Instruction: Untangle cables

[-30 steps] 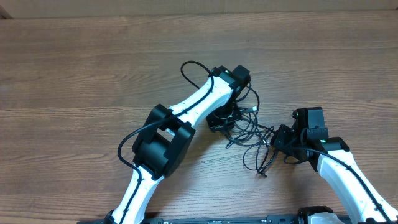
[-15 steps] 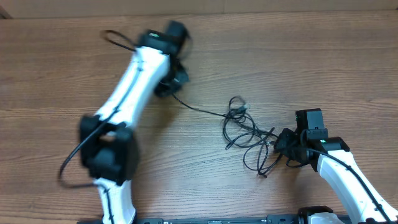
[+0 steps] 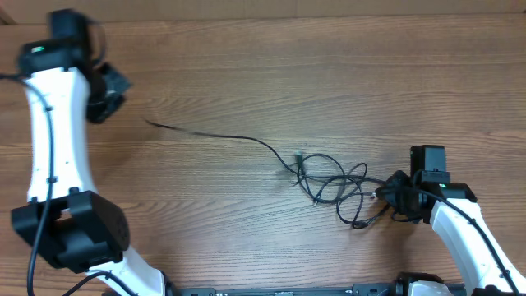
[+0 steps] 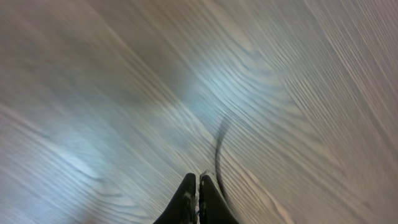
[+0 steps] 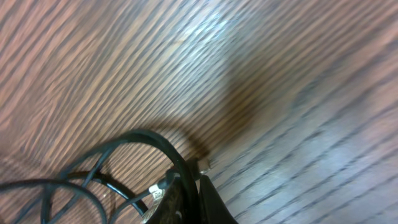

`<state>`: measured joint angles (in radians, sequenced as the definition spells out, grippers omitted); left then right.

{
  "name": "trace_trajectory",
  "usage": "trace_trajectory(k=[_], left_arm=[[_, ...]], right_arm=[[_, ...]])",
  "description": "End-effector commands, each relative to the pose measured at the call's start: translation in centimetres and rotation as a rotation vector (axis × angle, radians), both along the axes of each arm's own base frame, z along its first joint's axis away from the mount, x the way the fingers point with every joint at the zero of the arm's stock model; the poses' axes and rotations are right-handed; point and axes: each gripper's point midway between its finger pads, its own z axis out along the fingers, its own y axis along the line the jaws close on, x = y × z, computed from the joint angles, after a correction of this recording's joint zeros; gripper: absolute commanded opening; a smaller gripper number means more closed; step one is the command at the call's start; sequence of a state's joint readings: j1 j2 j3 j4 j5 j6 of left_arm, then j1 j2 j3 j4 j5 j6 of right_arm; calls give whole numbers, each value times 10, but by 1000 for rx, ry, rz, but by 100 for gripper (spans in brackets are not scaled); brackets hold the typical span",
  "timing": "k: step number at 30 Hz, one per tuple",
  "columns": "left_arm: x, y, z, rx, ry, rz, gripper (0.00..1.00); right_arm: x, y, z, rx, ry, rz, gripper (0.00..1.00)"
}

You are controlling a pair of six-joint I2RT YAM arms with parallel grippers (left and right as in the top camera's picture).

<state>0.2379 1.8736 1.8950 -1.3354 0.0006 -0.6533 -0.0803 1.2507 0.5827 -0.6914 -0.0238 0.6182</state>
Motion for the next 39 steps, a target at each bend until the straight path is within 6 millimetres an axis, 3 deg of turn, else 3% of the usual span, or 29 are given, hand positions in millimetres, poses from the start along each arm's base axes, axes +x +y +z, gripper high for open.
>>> trace_trajectory(k=[1,6,8,11,14,17,19,22,25,32,33,34,39], left_arm=[[-10,36,16,-9,-51,66,4],[-21,64,17,-13,-54,141,4],[-21,63,16,-35,-58,141,4],[-14,45,17,-92,-80,53,4],[-2,13,20,-147,-111,-79,6],[7,-21,21,-159,-123,-214,24],[14,-51,21,-147,-129,-336,45],[21,-92,21,-126,-145,-507,59],[25,-153,19,-105,-163,-730,66],[6,-257,-3,-115,-118,-1040,70],[4,-264,-6,-118,-110,-1056,71],[-5,-288,-18,-127,-78,-1114,72],[-24,-328,-59,-161,45,-1156,69]], right_arm=[[2,-14,2,-31,-7,-52,4],[4,-14,3,-28,-15,-53,4],[9,-9,4,-1,-34,-42,4],[23,16,11,105,-112,102,4],[36,41,23,217,-204,243,4],[39,46,26,241,-223,257,4],[39,46,26,241,-223,257,14],[37,46,26,242,-217,256,29],[33,44,23,232,-195,248,36],[12,21,8,110,-73,182,40],[10,19,7,99,-63,178,40],[8,17,6,90,-51,175,40],[8,17,6,91,-51,175,41]])
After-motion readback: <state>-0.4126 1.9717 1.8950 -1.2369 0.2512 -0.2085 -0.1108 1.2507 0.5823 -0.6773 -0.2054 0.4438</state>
